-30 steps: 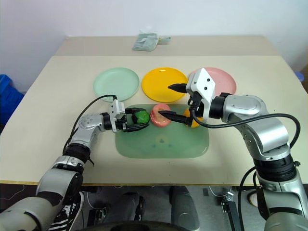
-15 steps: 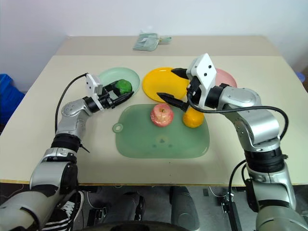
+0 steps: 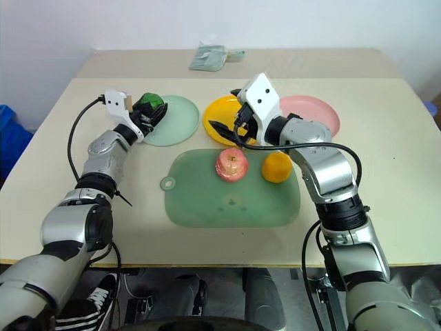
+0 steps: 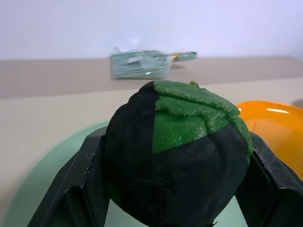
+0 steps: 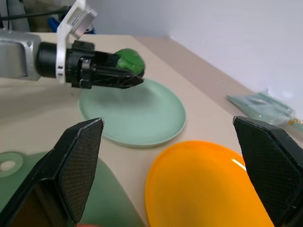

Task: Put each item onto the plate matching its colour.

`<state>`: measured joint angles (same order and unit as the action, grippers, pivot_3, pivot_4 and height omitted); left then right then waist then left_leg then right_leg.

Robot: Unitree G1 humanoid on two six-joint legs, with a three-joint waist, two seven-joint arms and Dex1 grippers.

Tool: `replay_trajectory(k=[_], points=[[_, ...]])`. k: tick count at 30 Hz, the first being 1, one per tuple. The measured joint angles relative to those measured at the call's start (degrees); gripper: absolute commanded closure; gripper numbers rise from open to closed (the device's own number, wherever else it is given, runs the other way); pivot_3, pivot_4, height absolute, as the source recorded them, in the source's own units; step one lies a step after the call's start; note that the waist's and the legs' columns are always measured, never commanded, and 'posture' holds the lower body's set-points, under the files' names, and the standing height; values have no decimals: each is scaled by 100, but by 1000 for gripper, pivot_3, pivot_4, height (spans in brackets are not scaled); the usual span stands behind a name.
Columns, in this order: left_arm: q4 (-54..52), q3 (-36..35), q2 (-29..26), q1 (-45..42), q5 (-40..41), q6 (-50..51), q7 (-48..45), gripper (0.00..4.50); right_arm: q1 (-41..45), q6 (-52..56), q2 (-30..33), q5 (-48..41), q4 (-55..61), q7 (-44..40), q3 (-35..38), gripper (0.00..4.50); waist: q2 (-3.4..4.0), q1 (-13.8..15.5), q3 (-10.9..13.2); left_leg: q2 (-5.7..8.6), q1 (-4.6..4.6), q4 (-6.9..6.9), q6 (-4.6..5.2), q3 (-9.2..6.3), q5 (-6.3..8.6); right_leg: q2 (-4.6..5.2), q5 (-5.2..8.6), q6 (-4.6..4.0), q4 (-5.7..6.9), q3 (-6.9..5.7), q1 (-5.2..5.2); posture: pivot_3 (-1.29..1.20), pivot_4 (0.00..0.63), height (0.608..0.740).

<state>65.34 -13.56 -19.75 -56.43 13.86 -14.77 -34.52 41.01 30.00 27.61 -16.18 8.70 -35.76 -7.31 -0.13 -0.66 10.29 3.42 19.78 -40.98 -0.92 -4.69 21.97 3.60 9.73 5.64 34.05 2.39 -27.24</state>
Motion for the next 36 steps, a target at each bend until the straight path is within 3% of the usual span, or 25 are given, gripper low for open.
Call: replay_trajectory(k=[8,15,19,23,36], points=[[-23,-14,-106,1,-69,-176,-16,17,-4,10,60,-44,4,-135,197,0,0,-13,0,1,-2,0,-4,1,-2,-1,0,0,6,0,0,0,150,740],[-1938,181,-304,847,705,354,-2828,17,-474,1166,731,-983,758,-1084,258,0,0,-66,0,-2,6,1,7,5,4,-1,0,0,-3,7,-5,0,150,740],[-3258,523,-780,1610,1219,1472,-4263,17,-366,1464,634,-1090,828,-984,199,0,0,-144,0,-6,-2,-3,-2,6,-1,-3,0,0,5,9,-5,0,150,740],[-4245,711,-1486,2066,1566,2470,-5130,17,-205,1483,599,-787,561,-815,-40,0,0,-172,0,-13,-27,1,13,4,7,-10,0,0,15,8,7,0,150,740],[-5470,763,-1638,2956,1784,3096,-4998,17,-127,1527,397,-410,-136,-972,-604,0,1,-153,0,-12,-21,1,-8,5,-4,-8,0,-1,6,8,7,0,150,740]])
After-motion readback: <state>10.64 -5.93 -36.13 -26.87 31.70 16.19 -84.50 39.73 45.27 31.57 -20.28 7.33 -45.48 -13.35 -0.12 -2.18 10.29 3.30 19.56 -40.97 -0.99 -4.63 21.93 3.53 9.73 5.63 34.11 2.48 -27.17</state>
